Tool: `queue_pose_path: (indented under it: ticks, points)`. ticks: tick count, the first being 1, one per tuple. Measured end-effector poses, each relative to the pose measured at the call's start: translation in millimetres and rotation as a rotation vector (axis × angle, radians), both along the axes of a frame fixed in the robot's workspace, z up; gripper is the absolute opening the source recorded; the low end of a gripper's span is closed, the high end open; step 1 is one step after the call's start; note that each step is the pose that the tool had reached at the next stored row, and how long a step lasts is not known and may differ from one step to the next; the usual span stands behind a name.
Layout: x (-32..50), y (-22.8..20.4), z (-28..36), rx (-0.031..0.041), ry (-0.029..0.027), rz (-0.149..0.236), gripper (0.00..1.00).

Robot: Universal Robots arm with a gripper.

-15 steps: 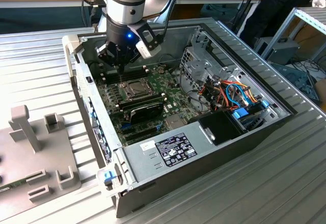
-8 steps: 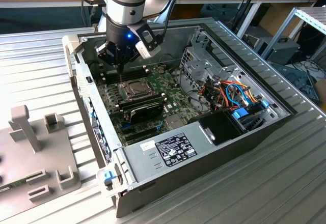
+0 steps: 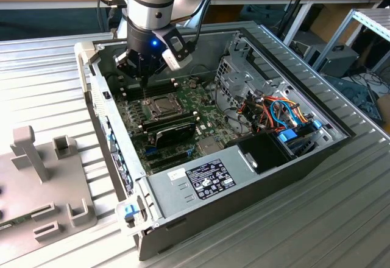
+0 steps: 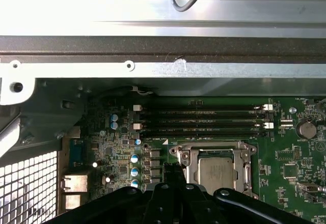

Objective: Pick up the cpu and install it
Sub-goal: 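Install the first cpu locking lever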

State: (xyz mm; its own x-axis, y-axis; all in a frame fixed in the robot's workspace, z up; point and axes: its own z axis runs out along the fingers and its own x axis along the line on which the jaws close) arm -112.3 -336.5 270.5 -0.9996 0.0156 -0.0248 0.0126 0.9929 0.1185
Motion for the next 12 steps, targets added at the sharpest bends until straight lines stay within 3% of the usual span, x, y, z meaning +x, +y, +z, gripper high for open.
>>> queue_pose_path:
  ticks: [2,3,4,5,7,12]
  points:
    - [0.0,0.0,0.0,0.0002,0.0000,0.000,0.11]
    - [0.0,-0.2,0.1,0.0044,0.0001,0.000,0.11]
    - [0.0,-0.1,0.0,0.0107,-0.0001,0.000,0.11]
    - [-0.1,-0.1,0.0,0.0238,-0.0004,0.000,0.11]
    - [-0.4,-0.1,0.0,0.0327,-0.0007,0.000,0.11]
    - [-5.1,-0.1,-4.2,0.0341,-0.0006,0.000,0.11]
